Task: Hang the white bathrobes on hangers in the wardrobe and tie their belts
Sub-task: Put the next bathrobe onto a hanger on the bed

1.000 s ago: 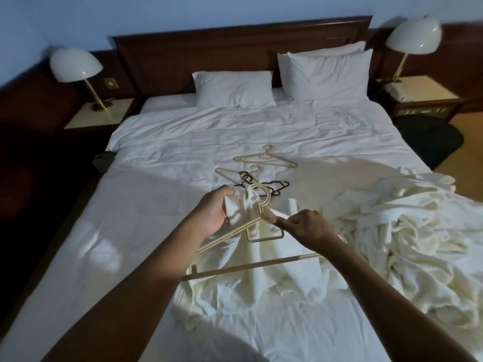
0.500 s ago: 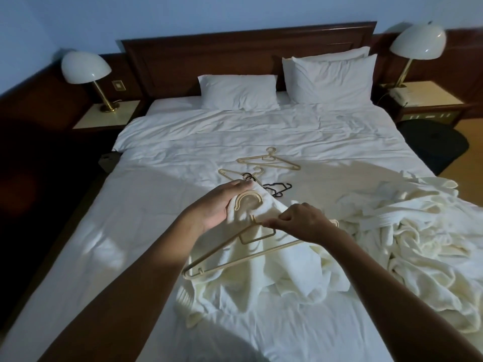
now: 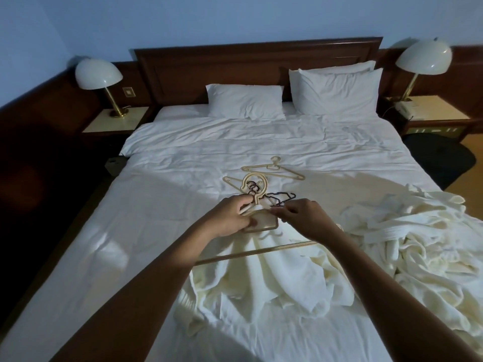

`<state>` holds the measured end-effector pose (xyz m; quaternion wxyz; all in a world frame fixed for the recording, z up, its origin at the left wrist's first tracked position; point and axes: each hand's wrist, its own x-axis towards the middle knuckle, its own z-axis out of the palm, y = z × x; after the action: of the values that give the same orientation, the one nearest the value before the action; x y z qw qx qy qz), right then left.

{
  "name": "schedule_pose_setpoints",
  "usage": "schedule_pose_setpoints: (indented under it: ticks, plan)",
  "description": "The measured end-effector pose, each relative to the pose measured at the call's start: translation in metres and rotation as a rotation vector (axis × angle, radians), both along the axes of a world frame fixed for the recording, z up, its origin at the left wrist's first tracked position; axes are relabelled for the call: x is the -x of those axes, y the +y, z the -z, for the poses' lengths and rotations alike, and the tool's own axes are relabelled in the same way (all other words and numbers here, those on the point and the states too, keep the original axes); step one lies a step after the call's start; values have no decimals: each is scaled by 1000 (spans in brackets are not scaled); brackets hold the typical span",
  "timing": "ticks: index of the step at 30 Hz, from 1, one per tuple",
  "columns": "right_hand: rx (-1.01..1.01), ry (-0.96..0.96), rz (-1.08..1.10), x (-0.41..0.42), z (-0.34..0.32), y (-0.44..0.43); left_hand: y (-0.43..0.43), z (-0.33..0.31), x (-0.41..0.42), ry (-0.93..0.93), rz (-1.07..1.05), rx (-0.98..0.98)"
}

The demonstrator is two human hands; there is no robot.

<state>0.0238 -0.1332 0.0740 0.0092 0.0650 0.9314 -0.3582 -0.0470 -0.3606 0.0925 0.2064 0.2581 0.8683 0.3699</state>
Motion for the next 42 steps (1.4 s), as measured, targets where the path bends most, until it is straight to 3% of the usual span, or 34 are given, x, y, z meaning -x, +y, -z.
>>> schedule_pose_setpoints:
  ticks: [7, 10, 12, 16, 19, 20, 22, 25, 28, 31, 33, 34, 37, 39, 40, 42]
  plan:
    - [192, 172, -147, 3, -22, -15, 12, -7, -3, 52, -53, 51]
    - [248, 189, -84, 7, -26, -23, 17, -12, -5, 127, -112, 77]
    - [280, 186, -72, 7, -24, -24, 11, -11, -2, 68, -136, 102]
    - [289, 191, -186, 0, -25, -15, -24, -5, 4, -253, 117, 207]
    - [371, 183, -209, -1, -23, 2, -62, 12, 2, -792, 63, -78]
    - [411, 191, -183, -1, -22, 9, -75, 24, -1, -857, 30, -108]
    - [467, 212, -104, 1, -21, 26, -95, 51, -4, -774, 17, 4]
    - [325, 207, -41, 3, -16, 42, -107, 77, 1, -379, -223, 102]
    - [124, 180, -6, 3, -4, 28, -84, 58, 10, 59, -628, -21]
    - [124, 281, 86, 6, 5, 5, -50, 21, -4, 208, -892, -352]
    - [272, 367, 203, 11, 1, -5, -38, 15, -24, 343, -843, -388]
    - [352, 407, 251, 12, -4, -8, -36, 23, -34, 402, -713, -335]
    - [469, 490, 275, 13, -23, -15, -44, 58, -49, 234, -223, 110]
    - [468, 490, 223, 11, -32, -15, -52, 60, -47, 185, -191, 164]
    - [468, 482, 194, 11, -36, -14, -55, 56, -42, 290, -281, 65]
    - [501, 457, 123, 9, -41, -14, -51, 34, -25, 676, -393, -63]
